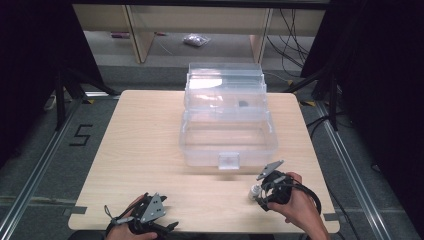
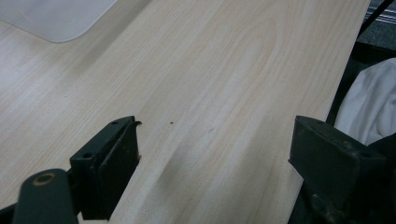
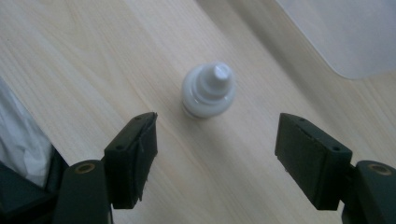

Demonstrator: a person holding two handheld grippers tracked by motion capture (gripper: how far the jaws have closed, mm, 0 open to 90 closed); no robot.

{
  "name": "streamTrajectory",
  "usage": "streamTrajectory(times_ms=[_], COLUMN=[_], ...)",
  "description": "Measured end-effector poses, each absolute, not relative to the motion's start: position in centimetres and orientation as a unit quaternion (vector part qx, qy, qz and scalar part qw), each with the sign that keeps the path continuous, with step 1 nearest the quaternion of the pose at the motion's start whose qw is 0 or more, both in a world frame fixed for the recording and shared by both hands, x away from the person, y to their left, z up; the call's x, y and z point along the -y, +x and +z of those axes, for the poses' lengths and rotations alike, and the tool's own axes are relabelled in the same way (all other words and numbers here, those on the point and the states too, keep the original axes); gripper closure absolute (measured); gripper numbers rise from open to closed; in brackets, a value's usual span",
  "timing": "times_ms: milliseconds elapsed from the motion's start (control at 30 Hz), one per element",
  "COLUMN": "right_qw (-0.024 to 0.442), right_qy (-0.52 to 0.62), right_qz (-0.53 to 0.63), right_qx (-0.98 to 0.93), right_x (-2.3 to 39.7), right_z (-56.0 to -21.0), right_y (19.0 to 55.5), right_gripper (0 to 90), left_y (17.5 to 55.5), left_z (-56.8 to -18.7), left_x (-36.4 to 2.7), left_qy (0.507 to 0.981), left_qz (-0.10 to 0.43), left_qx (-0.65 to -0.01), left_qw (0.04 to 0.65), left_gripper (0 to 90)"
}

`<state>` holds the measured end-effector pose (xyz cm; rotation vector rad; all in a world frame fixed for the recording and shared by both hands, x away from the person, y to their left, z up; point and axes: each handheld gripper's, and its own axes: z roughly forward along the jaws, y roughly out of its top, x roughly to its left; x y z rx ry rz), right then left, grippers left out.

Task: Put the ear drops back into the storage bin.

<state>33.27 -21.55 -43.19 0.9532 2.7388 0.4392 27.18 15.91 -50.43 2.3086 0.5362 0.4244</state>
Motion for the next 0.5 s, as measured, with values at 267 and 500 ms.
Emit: streamTrajectory(times_ms=[267,500], right_qw=[0.094,0.077], right_qy=[0.299,0.278], right_qz=[0.115,0.094], right_qx=[-0.943,-0.953], right_x=[19.6,18.7], right_z=[-44.0,-44.6], right_y=[34.7,36.0], right_gripper=[36.6,42.5], left_y=[27.1,27.1], left_z=[-50.5,-50.3], left_x=[-15.9,-16.0], left_qy=[0.895,0.896], left_qz=[0.161,0.162], left_qx=[-0.216,-0.21], left_qw=[0.356,0.357], left_gripper=[15.2,15.2])
